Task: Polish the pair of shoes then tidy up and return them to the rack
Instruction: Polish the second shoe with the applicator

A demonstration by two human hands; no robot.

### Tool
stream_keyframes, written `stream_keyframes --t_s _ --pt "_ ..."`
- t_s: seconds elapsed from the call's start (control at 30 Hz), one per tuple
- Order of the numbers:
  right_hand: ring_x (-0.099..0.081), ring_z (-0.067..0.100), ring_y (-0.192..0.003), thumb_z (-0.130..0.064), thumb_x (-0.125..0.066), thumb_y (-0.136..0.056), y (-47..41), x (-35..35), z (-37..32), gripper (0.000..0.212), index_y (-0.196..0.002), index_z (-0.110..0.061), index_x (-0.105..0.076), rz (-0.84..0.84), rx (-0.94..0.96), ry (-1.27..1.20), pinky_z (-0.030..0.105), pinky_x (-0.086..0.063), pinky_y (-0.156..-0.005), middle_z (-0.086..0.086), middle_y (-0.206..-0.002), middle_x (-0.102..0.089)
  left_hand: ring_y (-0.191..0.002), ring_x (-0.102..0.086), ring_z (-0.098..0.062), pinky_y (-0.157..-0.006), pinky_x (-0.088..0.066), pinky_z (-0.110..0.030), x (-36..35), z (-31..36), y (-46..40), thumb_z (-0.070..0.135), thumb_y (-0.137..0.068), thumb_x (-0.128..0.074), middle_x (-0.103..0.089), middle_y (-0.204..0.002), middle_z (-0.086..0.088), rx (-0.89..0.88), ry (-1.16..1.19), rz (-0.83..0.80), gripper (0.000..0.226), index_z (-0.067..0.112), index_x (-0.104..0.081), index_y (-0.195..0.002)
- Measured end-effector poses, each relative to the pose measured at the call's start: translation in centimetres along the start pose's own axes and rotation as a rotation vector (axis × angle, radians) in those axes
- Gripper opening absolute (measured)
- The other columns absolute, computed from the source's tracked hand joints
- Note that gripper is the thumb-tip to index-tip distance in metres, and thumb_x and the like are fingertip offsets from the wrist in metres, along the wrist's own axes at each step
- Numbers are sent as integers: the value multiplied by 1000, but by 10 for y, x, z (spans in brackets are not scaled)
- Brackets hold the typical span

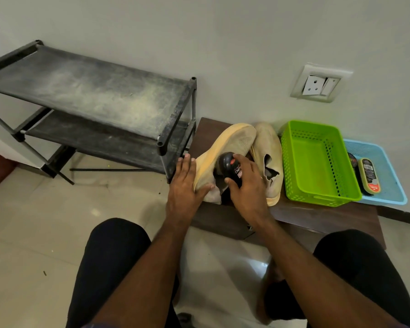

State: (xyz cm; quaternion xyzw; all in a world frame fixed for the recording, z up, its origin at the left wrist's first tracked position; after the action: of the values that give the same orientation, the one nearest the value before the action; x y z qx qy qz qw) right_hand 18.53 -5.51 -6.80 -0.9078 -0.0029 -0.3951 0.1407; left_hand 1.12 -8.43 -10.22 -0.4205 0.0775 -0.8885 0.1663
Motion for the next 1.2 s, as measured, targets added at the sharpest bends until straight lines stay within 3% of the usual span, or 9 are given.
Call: stream_keyframes --t_s 0.17,0.33,0.4,0.57,0.77,0.9,1.0,1.1,1.2 --pt "-44 21 -125 -18 -69 -88 23 -6 -11 63 -144 -27 -43 -175 303 65 40 -44 -103 1 -139 -42 -150 -24 -30 -118 -32 -46 1 -6 0 44 -74 -83 -33 -159 -15 30 57 -74 98 1 -38 -150" --pt "-45 22 -121 -23 -69 -88 -19 -3 -12 61 -143 -31 -43 -356 443 136 39 -45 -102 0 -138 -42 -153 -14 -23 -119 -18 -32 8 -8 -2 49 -72 -83 -28 -162 -8 79 65 -99 106 6 -31 -154" --pt "-47 22 -118 -24 -69 -88 -34 -3 -12 62 -142 -34 -41 -359 423 142 41 -47 -98 -2 -137 -43 -153 -14 -21 -121 -16 -32 9 -6 -5 54 -73 -80 -27 -163 -7 107 67 -83 106 7 -31 -154" --pt "-54 26 -117 -28 -73 -85 -70 -1 -10 65 -140 -38 -41 -84 117 139 46 -52 -93 -2 -136 -49 -154 -9 -20 -118 -10 -29 5 -1 -5 57 -75 -77 -21 -165 -5 87 27 -80 107 9 -25 -156" --pt "-46 21 -120 -29 -67 -90 -32 -3 -24 61 -145 -31 -41 -252 467 63 35 -43 -102 -1 -138 -43 -152 -18 -30 -117 -24 -38 1 -2 1 72 -74 -58 -32 -160 -13 52 46 -68 105 7 -34 -153" --pt "-51 28 -113 -30 -71 -87 -78 -8 -9 64 -144 -37 -42 -100 267 191 43 -50 -94 2 -135 -47 -152 -16 -31 -119 -19 -39 1 -2 1 57 -75 -75 -30 -160 -15 13 12 -71 105 0 -33 -152" --pt "-53 31 -114 -29 -73 -83 -112 0 -5 63 -139 -35 -44 -104 135 207 48 -51 -94 3 -132 -50 -154 -11 -27 -119 -12 -33 4 1 -4 53 -76 -77 -24 -163 -11 50 27 -99 105 3 -28 -154" --pt "-51 27 -115 -35 -69 -86 -79 2 -21 62 -143 -38 -43 -138 191 149 44 -48 -98 1 -132 -49 -152 -17 -32 -119 -22 -42 1 -1 -1 60 -76 -71 -31 -160 -15 32 4 -68 102 1 -34 -151" --pt "-45 23 -114 -41 -61 -92 -21 -4 -31 61 -148 -37 -38 -195 334 134 36 -41 -99 0 -132 -45 -149 -22 -36 -111 -39 -59 -6 -3 5 34 -76 -83 -36 -157 -18 -11 -24 -28 92 1 -38 -149"
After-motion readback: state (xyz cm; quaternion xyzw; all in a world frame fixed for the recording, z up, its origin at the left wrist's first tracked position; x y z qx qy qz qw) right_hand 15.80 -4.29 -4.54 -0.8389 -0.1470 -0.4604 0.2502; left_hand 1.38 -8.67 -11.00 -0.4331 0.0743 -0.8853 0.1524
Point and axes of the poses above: each hand's wrist, its own y-axis away from the middle knuckle, its own x-axis out of the back of the hand, z = x × y, the point moved 1 cm from there along -y, towards the middle knuckle
